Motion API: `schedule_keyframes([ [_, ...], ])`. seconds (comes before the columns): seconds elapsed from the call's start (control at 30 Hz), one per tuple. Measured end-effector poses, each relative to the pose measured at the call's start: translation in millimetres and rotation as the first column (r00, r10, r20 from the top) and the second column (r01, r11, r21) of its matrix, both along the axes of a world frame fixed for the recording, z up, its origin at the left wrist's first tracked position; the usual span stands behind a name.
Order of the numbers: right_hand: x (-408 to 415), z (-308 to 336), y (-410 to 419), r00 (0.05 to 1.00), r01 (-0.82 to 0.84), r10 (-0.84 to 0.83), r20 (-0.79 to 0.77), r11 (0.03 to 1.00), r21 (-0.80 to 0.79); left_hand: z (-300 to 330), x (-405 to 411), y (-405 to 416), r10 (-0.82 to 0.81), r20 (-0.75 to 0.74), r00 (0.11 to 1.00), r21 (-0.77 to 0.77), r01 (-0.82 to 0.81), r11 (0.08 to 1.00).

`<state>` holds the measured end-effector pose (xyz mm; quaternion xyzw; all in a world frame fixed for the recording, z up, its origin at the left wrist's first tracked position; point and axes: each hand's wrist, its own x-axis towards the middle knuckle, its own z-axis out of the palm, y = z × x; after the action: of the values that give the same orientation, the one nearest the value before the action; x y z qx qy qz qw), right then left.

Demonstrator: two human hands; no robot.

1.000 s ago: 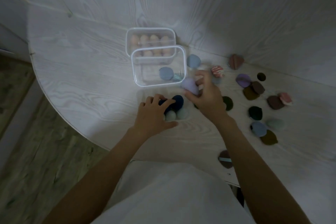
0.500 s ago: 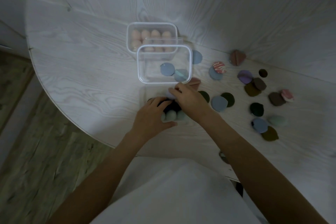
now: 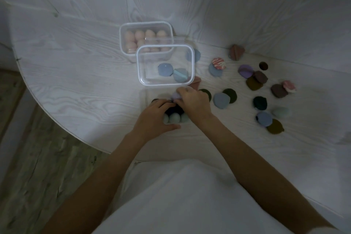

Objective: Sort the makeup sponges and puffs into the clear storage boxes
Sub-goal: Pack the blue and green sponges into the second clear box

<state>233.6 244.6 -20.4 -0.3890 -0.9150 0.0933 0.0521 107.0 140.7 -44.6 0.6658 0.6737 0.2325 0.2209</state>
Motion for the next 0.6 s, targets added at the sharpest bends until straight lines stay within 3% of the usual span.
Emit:
schedule_keyframes([
  [0.13, 44, 9, -8, 0.946, 0.160, -0.190, -0.261, 0.978, -0.130, -1, 9, 9, -0.044, -0.005, 0.999, -0.002, 0.044, 0.999],
  [0.3, 131, 10, -11, 0.823, 0.439, -0.463, -0.328, 0.886, -0.149, 3, 31, 25, -0.096, 0.007, 0.995, -0.051, 0.097, 0.994],
  [0.43, 193, 8, 9, 0.816, 0.559, -0.548, -0.186, 0.829, 0.009, 8, 47, 37, -0.139, -0.028, 0.990, -0.093, 0.136, 0.986],
  [0.53, 223, 9, 33, 0.739, 0.673, -0.673, -0.031, 0.737, 0.056, 8, 56, 45, -0.166, -0.092, 0.982, -0.090, 0.157, 0.983],
  [0.6, 233, 4, 47, 0.679, 0.717, -0.716, 0.162, 0.694, 0.060, 8, 59, 48, -0.173, -0.172, 0.970, -0.069, 0.163, 0.984],
])
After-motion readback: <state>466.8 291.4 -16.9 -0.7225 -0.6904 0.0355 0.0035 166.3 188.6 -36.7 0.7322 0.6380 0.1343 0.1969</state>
